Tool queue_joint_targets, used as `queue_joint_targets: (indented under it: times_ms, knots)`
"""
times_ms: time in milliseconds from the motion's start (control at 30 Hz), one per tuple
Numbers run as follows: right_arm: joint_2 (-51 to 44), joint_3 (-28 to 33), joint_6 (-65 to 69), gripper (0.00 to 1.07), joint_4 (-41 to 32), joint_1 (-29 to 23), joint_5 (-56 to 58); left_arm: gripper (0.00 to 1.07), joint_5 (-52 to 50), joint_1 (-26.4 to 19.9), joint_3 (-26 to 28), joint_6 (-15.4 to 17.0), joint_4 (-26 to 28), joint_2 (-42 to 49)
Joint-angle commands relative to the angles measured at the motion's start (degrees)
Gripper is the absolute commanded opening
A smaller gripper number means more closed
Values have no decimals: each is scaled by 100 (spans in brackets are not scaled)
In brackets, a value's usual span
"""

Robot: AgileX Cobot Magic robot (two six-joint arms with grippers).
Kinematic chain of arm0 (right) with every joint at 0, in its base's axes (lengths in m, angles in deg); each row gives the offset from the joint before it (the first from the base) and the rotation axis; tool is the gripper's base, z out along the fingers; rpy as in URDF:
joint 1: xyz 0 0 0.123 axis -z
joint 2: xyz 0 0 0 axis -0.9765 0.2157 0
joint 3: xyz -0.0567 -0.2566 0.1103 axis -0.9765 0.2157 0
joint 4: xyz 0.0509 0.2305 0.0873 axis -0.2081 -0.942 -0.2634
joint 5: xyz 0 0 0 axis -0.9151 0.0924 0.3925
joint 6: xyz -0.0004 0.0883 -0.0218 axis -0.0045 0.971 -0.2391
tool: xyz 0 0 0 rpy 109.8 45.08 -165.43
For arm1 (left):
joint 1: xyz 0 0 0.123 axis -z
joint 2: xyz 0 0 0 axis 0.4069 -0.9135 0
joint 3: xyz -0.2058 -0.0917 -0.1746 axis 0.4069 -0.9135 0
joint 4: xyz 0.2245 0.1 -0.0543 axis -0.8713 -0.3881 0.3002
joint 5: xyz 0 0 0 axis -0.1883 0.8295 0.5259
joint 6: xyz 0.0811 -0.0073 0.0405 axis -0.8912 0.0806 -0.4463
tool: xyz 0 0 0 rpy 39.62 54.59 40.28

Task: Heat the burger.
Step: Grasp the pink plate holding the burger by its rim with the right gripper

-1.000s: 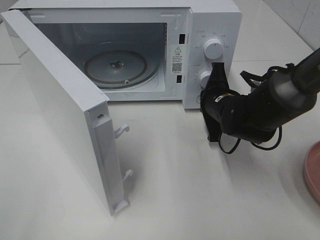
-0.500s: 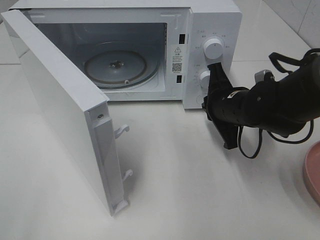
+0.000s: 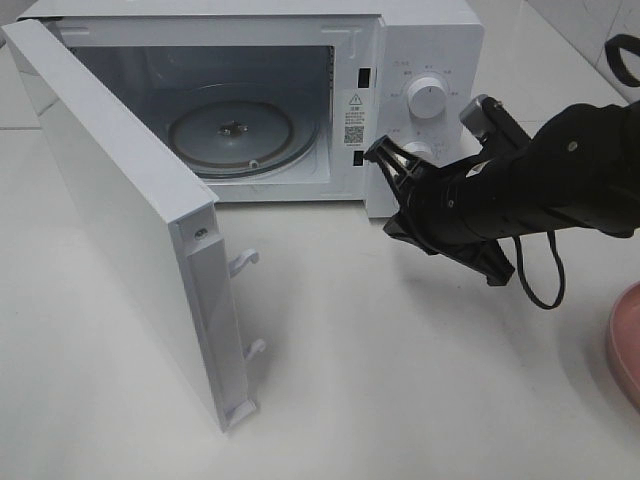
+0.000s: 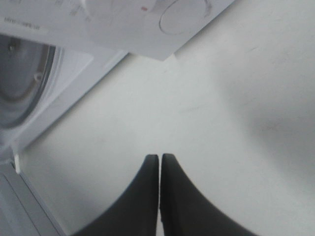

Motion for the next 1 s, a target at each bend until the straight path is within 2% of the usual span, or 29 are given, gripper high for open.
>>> queue_joint_targets:
  times_ms: [33, 200, 267, 333, 367, 400, 433, 467, 533, 1000]
  knots:
    - [-138, 0, -705, 4, 69, 11, 424, 100, -69, 6, 0, 6, 23, 115]
    - [-292, -6, -1730, 6, 126, 11, 1152, 100, -69, 6, 0, 6, 23, 115]
    - [-401, -11, -2114, 7, 413, 11, 1570, 100, -69, 6, 0, 0, 23, 115]
    - [-453, -11, -2200, 7, 579, 11, 1707, 100, -69, 6, 0, 0, 23, 115]
    - [-567, -11, -2269, 7, 940, 11, 1965, 100, -69, 6, 0, 0, 23, 115]
    - [-567, -11, -2269, 7, 940, 11, 1965, 100, -69, 6, 0, 0, 23, 115]
    - [-676, -11, -2263, 8, 1346, 11, 2269, 100, -69, 6, 0, 0, 23, 115]
    - [-676, -11, -2263, 8, 1346, 11, 2269, 100, -69, 6, 0, 0, 23, 115]
    - [-865, -11, -2263, 9, 1828, 11, 2687, 100, -69, 6, 0, 0, 23, 115]
    - [-1788, -11, -2263, 16, 3077, 11, 4251, 100, -69, 6, 0, 0, 23, 115]
